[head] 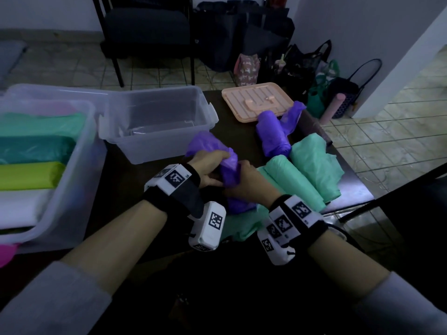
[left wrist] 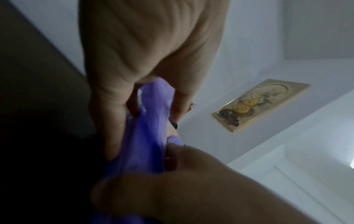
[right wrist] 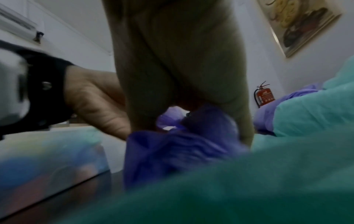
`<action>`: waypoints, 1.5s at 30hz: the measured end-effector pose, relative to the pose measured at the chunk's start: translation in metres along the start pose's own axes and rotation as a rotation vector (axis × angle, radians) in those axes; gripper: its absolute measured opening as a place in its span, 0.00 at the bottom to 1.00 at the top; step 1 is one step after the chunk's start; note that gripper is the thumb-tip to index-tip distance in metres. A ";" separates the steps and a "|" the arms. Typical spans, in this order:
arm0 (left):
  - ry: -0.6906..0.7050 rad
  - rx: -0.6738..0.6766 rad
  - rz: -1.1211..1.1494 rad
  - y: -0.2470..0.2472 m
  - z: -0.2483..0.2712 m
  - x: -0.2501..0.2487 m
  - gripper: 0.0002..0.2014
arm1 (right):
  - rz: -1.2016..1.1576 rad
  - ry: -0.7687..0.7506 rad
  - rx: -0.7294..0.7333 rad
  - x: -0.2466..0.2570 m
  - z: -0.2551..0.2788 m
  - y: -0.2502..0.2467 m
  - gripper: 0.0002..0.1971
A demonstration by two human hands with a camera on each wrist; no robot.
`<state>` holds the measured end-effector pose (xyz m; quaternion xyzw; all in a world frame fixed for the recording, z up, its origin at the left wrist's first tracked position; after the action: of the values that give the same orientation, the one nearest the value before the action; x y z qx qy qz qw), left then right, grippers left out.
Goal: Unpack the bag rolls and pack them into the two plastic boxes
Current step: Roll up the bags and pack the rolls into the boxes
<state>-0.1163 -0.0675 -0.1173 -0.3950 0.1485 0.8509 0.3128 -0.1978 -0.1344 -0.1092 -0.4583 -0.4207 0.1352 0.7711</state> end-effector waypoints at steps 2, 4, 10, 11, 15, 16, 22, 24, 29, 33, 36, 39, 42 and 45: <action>0.070 -0.029 -0.191 -0.007 -0.001 -0.009 0.28 | 0.077 -0.033 0.075 0.004 -0.007 -0.004 0.39; 0.207 -0.112 -0.507 -0.019 -0.003 -0.026 0.36 | 0.159 -0.096 0.151 0.009 -0.011 -0.007 0.38; 0.310 -0.065 -0.821 -0.026 -0.005 -0.048 0.26 | 0.172 -0.214 0.240 0.009 -0.020 -0.013 0.44; 0.353 -0.084 -0.802 -0.028 -0.005 -0.052 0.21 | 0.174 -0.210 0.115 0.010 -0.020 -0.025 0.41; 0.416 -0.212 -0.731 -0.039 -0.009 -0.062 0.15 | -0.038 -0.370 -0.299 0.042 0.014 -0.062 0.11; 0.400 -0.200 -0.703 -0.038 -0.012 -0.061 0.14 | -0.009 -0.398 -0.248 0.049 0.018 -0.054 0.09; 0.277 -0.035 -0.827 -0.022 -0.017 -0.043 0.22 | 0.421 -0.243 0.001 0.037 0.004 0.006 0.30; 0.278 -0.047 -0.886 -0.022 -0.021 -0.038 0.24 | 0.424 -0.197 0.033 0.034 0.001 0.008 0.35; 0.192 -0.050 -0.901 -0.014 -0.029 -0.027 0.20 | 0.487 -0.208 0.106 0.040 0.012 0.014 0.36; 0.200 -0.113 -0.898 -0.010 -0.037 -0.028 0.20 | 0.464 -0.264 0.096 0.041 0.018 0.023 0.34; 0.183 -0.151 -0.808 -0.007 -0.042 -0.027 0.29 | 0.499 -0.302 0.073 0.040 0.021 0.025 0.29; 0.154 -0.109 -0.615 0.001 -0.040 -0.029 0.33 | 0.486 -0.323 0.070 0.038 0.023 0.023 0.24; 0.135 0.026 -0.428 0.015 -0.033 -0.041 0.31 | 0.506 -0.347 0.020 0.038 0.025 0.010 0.23; 0.088 0.035 -0.292 0.017 -0.032 -0.055 0.30 | 0.516 -0.351 -0.007 0.038 0.027 -0.008 0.24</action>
<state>-0.0815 -0.1192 -0.0959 -0.4439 0.1180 0.7755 0.4331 -0.1967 -0.0999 -0.0763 -0.5225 -0.4175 0.4021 0.6253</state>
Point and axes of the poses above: each hand's wrist, its own z-axis away from the middle knuckle, its own y-axis out of the palm, x = y × z, the point moved 8 cm from there along -z, towards the middle knuckle, and after that the axes turned 4 degrees about -x, right-handed, at the moved point
